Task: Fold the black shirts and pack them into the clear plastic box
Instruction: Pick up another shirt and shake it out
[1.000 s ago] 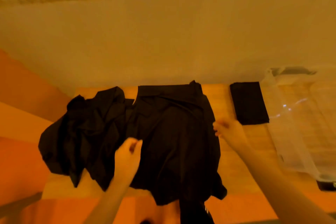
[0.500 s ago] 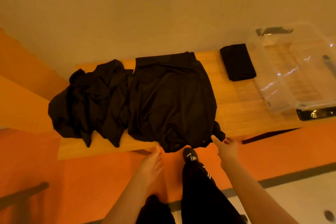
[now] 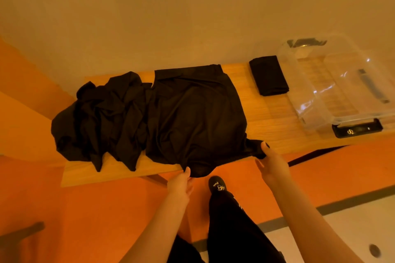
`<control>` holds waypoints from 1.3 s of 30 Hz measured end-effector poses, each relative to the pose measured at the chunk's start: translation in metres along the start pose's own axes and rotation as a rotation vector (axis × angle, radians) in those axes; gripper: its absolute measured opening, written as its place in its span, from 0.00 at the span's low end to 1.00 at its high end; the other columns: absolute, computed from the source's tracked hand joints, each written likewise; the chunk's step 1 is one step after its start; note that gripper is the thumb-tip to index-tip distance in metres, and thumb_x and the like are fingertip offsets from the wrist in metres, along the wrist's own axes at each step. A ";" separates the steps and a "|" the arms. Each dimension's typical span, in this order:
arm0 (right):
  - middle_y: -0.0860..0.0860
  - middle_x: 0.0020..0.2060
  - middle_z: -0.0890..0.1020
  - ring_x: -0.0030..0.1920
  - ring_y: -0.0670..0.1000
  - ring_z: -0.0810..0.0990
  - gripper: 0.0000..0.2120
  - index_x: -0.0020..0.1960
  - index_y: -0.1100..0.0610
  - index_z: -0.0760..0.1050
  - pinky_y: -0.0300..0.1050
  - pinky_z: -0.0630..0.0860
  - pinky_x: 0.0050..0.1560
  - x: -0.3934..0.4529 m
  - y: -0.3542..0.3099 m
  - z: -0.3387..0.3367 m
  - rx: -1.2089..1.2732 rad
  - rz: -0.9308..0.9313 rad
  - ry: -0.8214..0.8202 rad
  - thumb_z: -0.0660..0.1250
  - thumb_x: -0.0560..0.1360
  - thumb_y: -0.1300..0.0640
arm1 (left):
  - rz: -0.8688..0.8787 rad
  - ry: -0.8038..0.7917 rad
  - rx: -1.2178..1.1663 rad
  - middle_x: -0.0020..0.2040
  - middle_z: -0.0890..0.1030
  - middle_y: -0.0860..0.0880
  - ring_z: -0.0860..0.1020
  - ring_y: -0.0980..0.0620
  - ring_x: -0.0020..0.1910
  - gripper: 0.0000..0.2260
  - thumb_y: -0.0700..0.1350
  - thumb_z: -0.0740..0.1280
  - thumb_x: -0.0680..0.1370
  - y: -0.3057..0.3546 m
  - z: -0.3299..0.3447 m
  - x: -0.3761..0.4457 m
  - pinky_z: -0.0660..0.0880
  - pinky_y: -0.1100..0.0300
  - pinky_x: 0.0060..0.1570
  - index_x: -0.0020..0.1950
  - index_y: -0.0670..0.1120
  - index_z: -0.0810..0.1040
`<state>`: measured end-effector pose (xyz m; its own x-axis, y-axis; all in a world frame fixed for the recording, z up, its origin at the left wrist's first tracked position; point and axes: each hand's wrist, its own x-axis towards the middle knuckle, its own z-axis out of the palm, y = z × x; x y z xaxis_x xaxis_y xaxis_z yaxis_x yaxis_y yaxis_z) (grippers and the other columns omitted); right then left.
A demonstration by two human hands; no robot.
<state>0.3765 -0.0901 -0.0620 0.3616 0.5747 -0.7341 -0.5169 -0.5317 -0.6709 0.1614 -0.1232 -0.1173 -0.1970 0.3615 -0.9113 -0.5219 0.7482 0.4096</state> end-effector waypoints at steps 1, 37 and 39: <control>0.55 0.50 0.81 0.49 0.52 0.81 0.14 0.58 0.60 0.73 0.45 0.77 0.48 -0.002 -0.006 0.000 0.101 0.010 -0.057 0.66 0.75 0.58 | 0.042 -0.003 -0.040 0.47 0.77 0.46 0.77 0.49 0.48 0.13 0.44 0.64 0.79 0.001 0.001 -0.004 0.74 0.56 0.42 0.61 0.40 0.72; 0.55 0.37 0.79 0.43 0.55 0.79 0.07 0.40 0.62 0.78 0.42 0.74 0.44 -0.035 -0.208 0.080 -1.417 -0.651 -0.409 0.71 0.71 0.58 | 0.932 -0.210 1.418 0.38 0.71 0.45 0.70 0.54 0.33 0.11 0.47 0.68 0.75 0.247 -0.019 -0.125 0.66 0.66 0.34 0.37 0.42 0.75; 0.60 0.41 0.78 0.46 0.61 0.78 0.11 0.38 0.68 0.73 0.48 0.72 0.47 -0.035 -0.224 0.084 -1.342 -0.762 -0.436 0.71 0.71 0.61 | 0.982 -0.196 1.349 0.40 0.71 0.49 0.70 0.55 0.35 0.12 0.47 0.71 0.73 0.255 -0.018 -0.127 0.66 0.65 0.37 0.34 0.46 0.72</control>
<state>0.4139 0.0608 0.1228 -0.1554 0.9489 -0.2748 0.7797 -0.0530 -0.6239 0.0383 0.0120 0.1018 0.1600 0.9302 -0.3302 0.7833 0.0840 0.6160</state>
